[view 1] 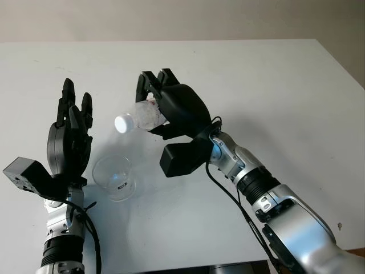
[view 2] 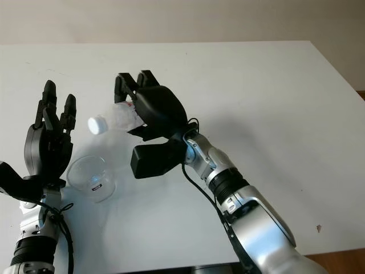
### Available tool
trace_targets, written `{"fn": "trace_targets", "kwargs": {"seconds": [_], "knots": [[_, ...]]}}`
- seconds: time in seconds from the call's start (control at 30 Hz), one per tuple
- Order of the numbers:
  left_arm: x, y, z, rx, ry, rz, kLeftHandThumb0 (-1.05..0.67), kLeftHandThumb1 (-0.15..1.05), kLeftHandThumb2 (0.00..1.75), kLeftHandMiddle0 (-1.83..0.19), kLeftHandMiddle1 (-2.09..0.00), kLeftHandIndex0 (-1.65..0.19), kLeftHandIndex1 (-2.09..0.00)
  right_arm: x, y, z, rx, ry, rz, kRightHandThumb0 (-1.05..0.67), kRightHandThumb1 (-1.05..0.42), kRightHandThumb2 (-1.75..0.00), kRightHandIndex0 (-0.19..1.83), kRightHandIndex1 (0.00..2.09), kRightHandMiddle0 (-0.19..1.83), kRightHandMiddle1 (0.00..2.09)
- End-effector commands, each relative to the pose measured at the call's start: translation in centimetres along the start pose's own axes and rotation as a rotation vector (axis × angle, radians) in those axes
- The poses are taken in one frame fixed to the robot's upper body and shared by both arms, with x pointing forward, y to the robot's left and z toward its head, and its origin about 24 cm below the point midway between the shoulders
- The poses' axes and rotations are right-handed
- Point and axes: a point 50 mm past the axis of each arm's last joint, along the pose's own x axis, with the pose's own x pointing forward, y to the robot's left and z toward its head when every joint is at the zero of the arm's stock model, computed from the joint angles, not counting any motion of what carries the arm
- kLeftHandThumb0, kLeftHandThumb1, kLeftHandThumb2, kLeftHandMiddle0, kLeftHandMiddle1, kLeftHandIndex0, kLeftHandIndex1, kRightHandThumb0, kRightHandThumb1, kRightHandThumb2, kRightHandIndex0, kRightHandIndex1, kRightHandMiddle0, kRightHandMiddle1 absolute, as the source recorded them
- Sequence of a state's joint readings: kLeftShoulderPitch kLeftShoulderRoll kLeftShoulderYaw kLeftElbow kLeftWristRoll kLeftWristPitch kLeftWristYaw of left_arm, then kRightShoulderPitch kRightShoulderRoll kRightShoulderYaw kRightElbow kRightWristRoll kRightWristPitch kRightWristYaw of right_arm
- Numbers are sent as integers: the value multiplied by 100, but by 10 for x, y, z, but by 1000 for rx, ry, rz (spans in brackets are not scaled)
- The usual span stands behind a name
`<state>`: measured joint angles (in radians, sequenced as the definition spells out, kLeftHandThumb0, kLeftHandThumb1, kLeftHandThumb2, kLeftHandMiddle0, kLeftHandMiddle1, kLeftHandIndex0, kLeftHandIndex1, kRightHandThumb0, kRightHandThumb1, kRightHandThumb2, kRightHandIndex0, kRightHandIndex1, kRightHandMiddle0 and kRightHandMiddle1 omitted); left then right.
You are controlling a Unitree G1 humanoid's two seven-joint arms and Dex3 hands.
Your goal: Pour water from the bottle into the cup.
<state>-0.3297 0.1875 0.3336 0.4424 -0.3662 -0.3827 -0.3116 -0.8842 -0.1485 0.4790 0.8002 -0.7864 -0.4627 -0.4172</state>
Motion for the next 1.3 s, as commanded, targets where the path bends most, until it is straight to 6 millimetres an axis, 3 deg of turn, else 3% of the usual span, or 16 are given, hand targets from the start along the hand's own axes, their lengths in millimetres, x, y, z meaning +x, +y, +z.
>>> {"fn": "trace_targets", "kwargs": {"seconds": [0.0,0.3,0.67,0.87,1.27], "knots": [[-1,-2,-1,-10,-8,3,-86,105,58,-3,0,6,0,7,-7,4,-28,-57,-40,1,-56,-121,97,209,22,209],[-2,-2,-3,-6,5,8,-87,105,56,-2,0,7,0,7,-6,9,-40,-155,-124,-2,-48,-132,125,209,44,209],[-2,-3,-4,-2,14,10,-87,105,56,2,0,9,0,11,-7,21,-117,-287,-194,-12,-47,-126,124,209,53,209],[-1,-3,-5,-2,19,11,-88,105,55,3,0,9,0,16,-7,29,-126,-306,-209,-18,-51,-112,114,209,57,209],[-1,-5,-7,-8,21,11,-89,105,55,3,0,9,0,24,-10,39,-211,-345,-256,-23,-46,-107,115,209,59,209]]}}
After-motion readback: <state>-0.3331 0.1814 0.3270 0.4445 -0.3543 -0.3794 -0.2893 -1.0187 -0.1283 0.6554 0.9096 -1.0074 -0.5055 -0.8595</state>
